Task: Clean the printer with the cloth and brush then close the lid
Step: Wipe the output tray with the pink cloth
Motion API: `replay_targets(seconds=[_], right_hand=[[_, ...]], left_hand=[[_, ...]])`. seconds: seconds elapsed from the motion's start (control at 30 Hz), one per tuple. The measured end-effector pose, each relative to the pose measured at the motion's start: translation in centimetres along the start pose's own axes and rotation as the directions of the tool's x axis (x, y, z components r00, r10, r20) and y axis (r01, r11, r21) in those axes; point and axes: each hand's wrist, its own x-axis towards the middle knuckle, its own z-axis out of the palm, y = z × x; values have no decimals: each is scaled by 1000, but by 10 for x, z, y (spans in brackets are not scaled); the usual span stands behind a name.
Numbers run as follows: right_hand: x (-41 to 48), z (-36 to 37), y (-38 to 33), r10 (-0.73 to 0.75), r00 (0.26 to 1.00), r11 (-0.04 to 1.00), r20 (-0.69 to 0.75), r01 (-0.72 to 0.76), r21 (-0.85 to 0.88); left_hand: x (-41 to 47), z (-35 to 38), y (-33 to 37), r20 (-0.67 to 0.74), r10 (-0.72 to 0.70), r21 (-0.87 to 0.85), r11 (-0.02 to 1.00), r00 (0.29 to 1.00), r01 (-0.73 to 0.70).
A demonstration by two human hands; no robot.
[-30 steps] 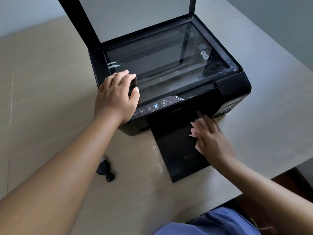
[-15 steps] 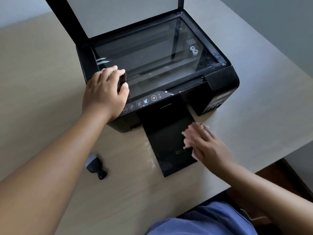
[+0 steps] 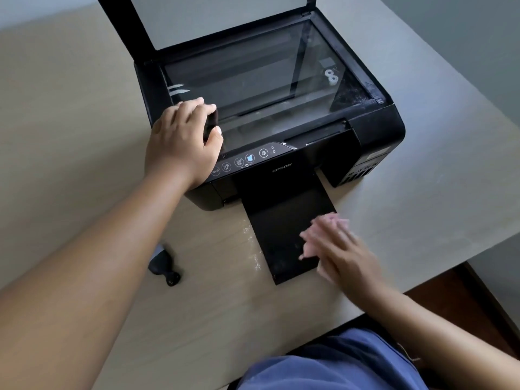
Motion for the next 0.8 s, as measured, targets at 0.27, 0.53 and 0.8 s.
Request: replay_targets(seconds=[0.27, 0.53, 0.8], right_hand=[[68, 12, -74, -2, 999, 997, 47, -2, 82], [26, -10, 6, -9, 999, 1000, -43, 10, 20], [109, 14, -49, 150, 988, 987, -44, -147, 59]], left_hand=[[-1, 0, -1, 4, -4, -1, 1000, 1000, 4], [1, 1, -3, -11, 1, -4, 1000, 1000, -2], [-1, 1, -2, -6, -2, -5, 1000, 1000, 2]])
